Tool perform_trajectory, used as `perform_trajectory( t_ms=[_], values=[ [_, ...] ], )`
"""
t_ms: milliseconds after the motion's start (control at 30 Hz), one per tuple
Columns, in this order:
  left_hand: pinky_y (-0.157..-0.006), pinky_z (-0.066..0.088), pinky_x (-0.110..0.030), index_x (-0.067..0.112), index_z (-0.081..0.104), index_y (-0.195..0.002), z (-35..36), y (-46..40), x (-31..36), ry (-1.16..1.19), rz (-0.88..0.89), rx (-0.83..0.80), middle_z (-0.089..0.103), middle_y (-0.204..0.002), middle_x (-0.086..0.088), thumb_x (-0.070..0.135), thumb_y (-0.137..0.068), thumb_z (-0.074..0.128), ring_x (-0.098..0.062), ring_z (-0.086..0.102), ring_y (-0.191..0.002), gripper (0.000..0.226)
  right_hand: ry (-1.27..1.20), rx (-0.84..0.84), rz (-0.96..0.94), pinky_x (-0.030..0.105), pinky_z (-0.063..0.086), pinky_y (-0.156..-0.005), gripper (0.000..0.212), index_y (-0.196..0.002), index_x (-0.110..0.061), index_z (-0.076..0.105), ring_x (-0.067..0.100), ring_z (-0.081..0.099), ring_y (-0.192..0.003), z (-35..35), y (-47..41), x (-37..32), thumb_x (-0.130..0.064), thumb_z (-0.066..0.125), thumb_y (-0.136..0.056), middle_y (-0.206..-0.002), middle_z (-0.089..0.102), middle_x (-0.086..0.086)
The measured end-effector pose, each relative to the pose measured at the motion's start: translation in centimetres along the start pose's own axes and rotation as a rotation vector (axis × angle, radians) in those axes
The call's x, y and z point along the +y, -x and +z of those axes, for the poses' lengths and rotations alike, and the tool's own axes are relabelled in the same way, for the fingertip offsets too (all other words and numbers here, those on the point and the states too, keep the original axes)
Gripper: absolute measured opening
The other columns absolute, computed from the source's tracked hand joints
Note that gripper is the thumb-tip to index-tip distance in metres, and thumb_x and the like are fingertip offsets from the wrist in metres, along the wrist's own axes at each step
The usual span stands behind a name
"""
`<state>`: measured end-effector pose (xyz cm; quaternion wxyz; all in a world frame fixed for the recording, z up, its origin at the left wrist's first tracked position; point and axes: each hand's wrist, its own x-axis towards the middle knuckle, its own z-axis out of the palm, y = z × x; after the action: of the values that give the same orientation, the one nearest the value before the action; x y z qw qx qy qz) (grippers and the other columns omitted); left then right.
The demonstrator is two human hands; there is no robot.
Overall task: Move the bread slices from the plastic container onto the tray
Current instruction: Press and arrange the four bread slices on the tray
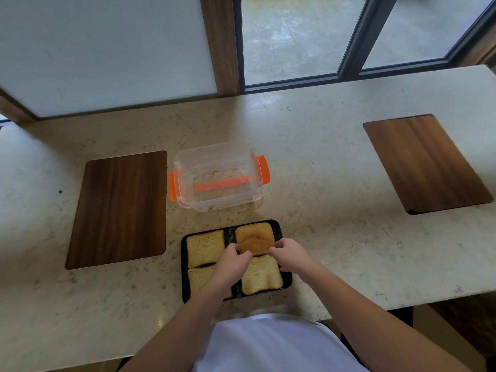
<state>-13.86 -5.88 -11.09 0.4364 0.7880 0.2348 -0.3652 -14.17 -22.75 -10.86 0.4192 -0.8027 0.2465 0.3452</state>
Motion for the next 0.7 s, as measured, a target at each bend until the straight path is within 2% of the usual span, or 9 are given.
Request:
perform_trajectory(
  t_ms=[100, 200, 267, 400, 600, 700],
  values=[
    [-0.067, 0.056, -0.037, 0.017, 0.043, -0.137, -0.1, 0.1, 0.0, -0.012, 0.017, 0.008, 0.063, -0.093, -0.003, 0.035, -0.087, 0.055, -0.016, 0.062, -0.078, 0.055, 0.007, -0.016, 0.005, 0.038, 0.063, -0.08, 0.053, -0.14, -0.011, 0.054, 0.013, 0.061, -0.089, 0.0, 0.1, 0.1, -0.032, 0.057, -0.091, -0.113, 0.061, 0.003],
    [-0.078, 0.058, -0.042, 0.016, 0.045, -0.135, -0.2, 0.2, 0.0, -0.013, 0.026, 0.019, 0.06, -0.091, 0.003, 0.033, -0.087, 0.056, -0.013, 0.06, -0.077, 0.053, 0.034, -0.02, -0.007, 0.042, 0.062, -0.083, 0.049, -0.135, -0.011, 0.056, 0.017, 0.063, -0.092, 0.0, 0.0, 0.0, -0.032, 0.057, -0.091, -0.11, 0.064, 0.004],
    [-0.079, 0.058, -0.041, 0.015, 0.043, -0.139, -0.3, 0.2, 0.0, -0.029, 0.031, 0.015, 0.059, -0.091, 0.004, 0.033, -0.087, 0.056, -0.013, 0.06, -0.078, 0.056, 0.075, 0.009, -0.021, 0.04, 0.06, -0.082, 0.046, -0.131, -0.009, 0.057, 0.02, 0.063, -0.094, 0.1, 0.1, -0.2, -0.03, 0.056, -0.091, -0.109, 0.065, 0.006],
    [-0.078, 0.058, -0.042, 0.017, 0.045, -0.133, -0.4, 0.5, 0.1, -0.025, 0.053, 0.017, 0.06, -0.092, 0.004, 0.035, -0.087, 0.055, -0.015, 0.062, -0.079, 0.051, 0.219, 0.142, -0.089, 0.038, 0.054, -0.078, 0.047, -0.131, -0.011, 0.054, 0.021, 0.059, -0.099, 0.6, 0.3, -1.2, -0.033, 0.052, -0.089, -0.127, 0.056, 0.008],
    [-0.066, 0.056, -0.039, 0.029, 0.043, -0.113, -0.4, 0.7, 0.1, 0.008, 0.06, -0.007, 0.065, -0.09, -0.002, 0.033, -0.087, 0.055, -0.017, 0.062, -0.071, 0.028, 0.298, 0.074, -0.037, 0.042, 0.052, -0.089, 0.06, -0.144, -0.008, 0.042, 0.03, 0.056, -0.117, 1.6, 0.3, -2.1, -0.037, 0.048, -0.091, -0.144, 0.045, 0.014],
    [-0.056, 0.048, -0.032, 0.028, 0.045, -0.107, -0.5, 0.7, 0.3, 0.001, 0.061, 0.002, 0.067, -0.088, -0.004, 0.033, -0.086, 0.055, -0.016, 0.061, -0.068, 0.023, 0.267, 0.052, -0.039, 0.042, 0.051, -0.096, 0.067, -0.151, -0.007, 0.037, 0.03, 0.053, -0.124, 1.4, 0.2, -2.0, -0.036, 0.048, -0.092, -0.152, 0.039, 0.015]
  ],
)
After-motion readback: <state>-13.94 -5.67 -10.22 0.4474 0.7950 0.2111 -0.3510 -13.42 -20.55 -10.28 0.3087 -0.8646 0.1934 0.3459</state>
